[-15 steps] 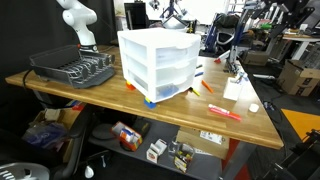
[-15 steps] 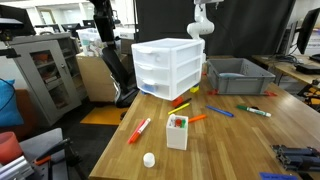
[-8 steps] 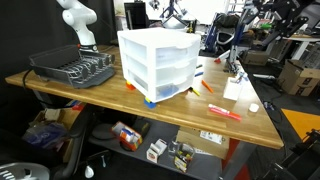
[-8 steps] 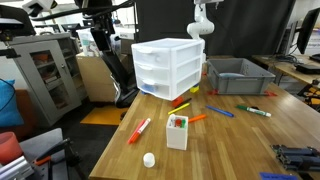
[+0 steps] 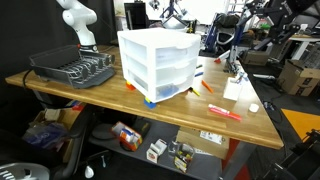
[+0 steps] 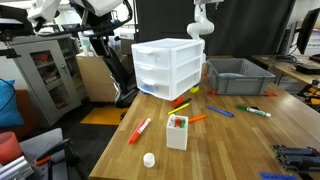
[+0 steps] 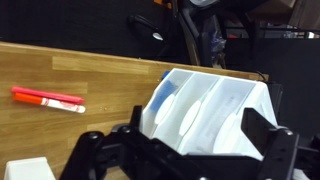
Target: Open the top drawer of the cabinet
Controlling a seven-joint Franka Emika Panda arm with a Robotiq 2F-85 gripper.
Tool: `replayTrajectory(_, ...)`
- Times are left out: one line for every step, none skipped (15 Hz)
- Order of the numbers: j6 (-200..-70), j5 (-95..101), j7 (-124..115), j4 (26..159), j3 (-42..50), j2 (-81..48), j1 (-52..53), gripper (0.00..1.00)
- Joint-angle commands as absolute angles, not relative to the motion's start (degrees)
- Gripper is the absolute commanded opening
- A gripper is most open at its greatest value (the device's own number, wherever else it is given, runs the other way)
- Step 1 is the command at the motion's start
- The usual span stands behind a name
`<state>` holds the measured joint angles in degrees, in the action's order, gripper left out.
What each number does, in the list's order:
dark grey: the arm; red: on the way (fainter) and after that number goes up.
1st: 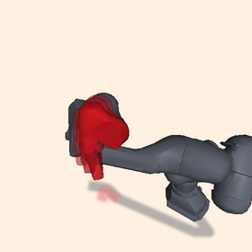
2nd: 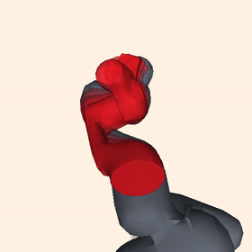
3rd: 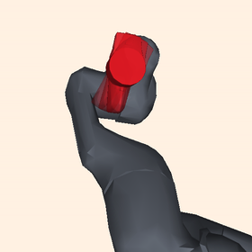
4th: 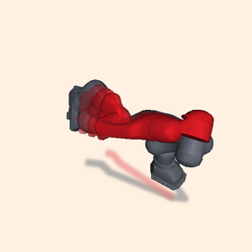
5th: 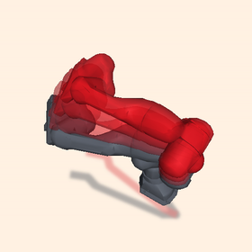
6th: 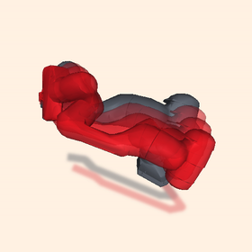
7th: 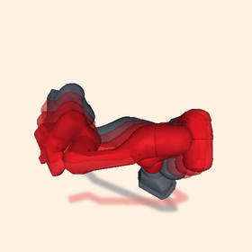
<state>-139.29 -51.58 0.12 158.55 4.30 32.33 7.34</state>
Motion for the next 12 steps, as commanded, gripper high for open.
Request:
replayTrajectory(-146.2, -67.7, 8.1, 159.3, 4.7, 29.3, 13.8, 1.00)
replayTrajectory(-147.3, -72.6, 10.5, 159.7, 4.2, 28.9, 15.5, 1.00)
replayTrajectory(-148.9, -77.2, 13.2, 159.6, 3.9, 28.4, 17.3, 1.00)
replayTrajectory(-150.4, -82.2, 15.9, 159.1, 3.6, 27.5, 18.8, 1.00)
replayTrajectory(-152.3, -87.4, 19.5, 158.4, 3.2, 26.6, 20.3, 1.00)
replayTrajectory(-153.8, -91.9, 22.9, 157.6, 2.6, 25.5, 21.1, 1.00)
replayTrajectory(-155.6, -96.3, 27.3, 156.6, 2.1, 24.0, 21.8, 1.00)
replayTrajectory(-157.2, -100.0, 31.2, 155.5, 1.3, 22.4, 22.2, 1.00)
replayTrajectory(-158.0, -104.0, 34.9, 154.4, 0.8, 20.7, 22.3, 1.00)
replayTrajectory(-158.4, -107.7, 39.2, 153.1, 0.2, 18.9, 22.1, 1.00)
replayTrajectory(-158.6, -110.7, 42.4, 151.8, -0.4, 16.9, 21.9, 1.00)
replayTrajectory(-158.5, -113.4, 46.1, 150.1, -0.7, 14.6, 21.3, 1.00)
